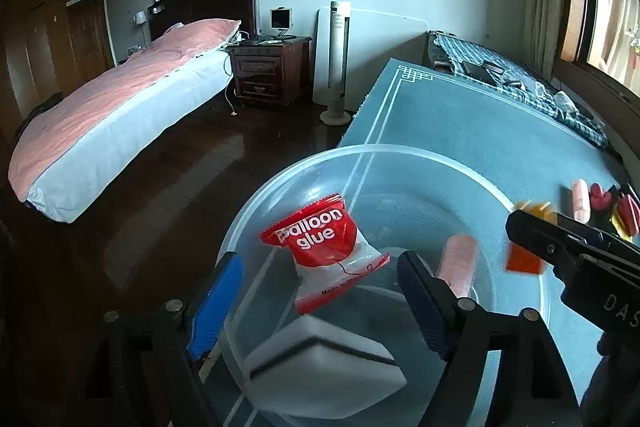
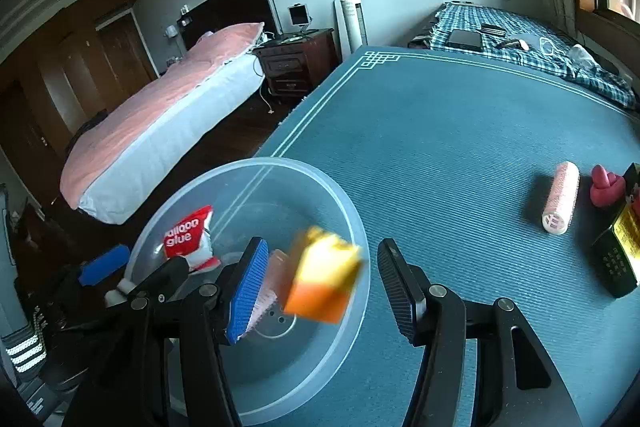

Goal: Organize objects
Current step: 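Open both tools to drop the sponge and block into the bowl, then move both open tools back toward the pink foam tubes and yellow box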

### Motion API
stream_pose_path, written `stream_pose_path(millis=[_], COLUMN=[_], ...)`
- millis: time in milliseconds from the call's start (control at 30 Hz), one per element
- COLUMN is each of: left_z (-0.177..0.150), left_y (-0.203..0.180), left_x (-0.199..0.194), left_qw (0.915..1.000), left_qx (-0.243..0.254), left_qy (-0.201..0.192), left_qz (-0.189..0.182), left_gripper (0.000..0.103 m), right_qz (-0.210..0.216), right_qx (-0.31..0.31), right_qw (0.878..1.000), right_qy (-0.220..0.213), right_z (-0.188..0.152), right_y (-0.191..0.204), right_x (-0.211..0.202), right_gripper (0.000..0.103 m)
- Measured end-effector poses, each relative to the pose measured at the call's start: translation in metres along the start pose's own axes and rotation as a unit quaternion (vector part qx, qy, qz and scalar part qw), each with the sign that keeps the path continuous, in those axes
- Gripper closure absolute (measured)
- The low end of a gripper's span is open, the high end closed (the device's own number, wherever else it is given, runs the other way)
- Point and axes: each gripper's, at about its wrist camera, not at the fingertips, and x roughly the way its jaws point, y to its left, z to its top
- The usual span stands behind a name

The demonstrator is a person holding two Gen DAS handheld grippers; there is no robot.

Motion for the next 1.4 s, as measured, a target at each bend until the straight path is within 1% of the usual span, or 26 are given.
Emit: stream_pose_path(millis=[100, 233, 533, 633, 800, 1400], left_z=[0.000, 0.001, 0.004, 0.003, 0.003, 0.003], left_y=[0.001, 0.000, -0.005, -0.008, -0.016, -0.059], left_x=[-0.001, -0.003, -0.007, -0.009, -0.012, -0.022], left_qw=[1.0000, 1.0000, 0.9999, 0.9999, 0.9998, 0.9982], left_qx=[-0.002, -0.003, 0.002, 0.007, 0.015, 0.058], left_qy=[-0.001, -0.004, -0.007, -0.007, -0.009, -0.015], left_qz=[0.003, 0.005, 0.008, 0.008, 0.007, -0.004], left_gripper=[0.016, 0.015, 0.008, 0.007, 0.006, 0.005], right_qz=[0.011, 0.009, 0.003, 0.001, -0.003, -0.025], right_qx=[0.004, 0.008, 0.025, 0.031, 0.049, 0.090], right_qw=[1.000, 1.000, 1.000, 0.999, 0.999, 0.995], right_qy=[-0.002, -0.003, -0.007, -0.007, -0.011, -0.025], right_z=[0.000, -0.002, -0.004, -0.003, -0.006, -0.017], right_y=[0.000, -0.002, -0.014, -0.020, -0.032, -0.079], right_x=[-0.002, -0.005, -0.012, -0.014, -0.020, -0.043], right_gripper=[0.044, 0.044, 0.044, 0.044, 0.041, 0.040])
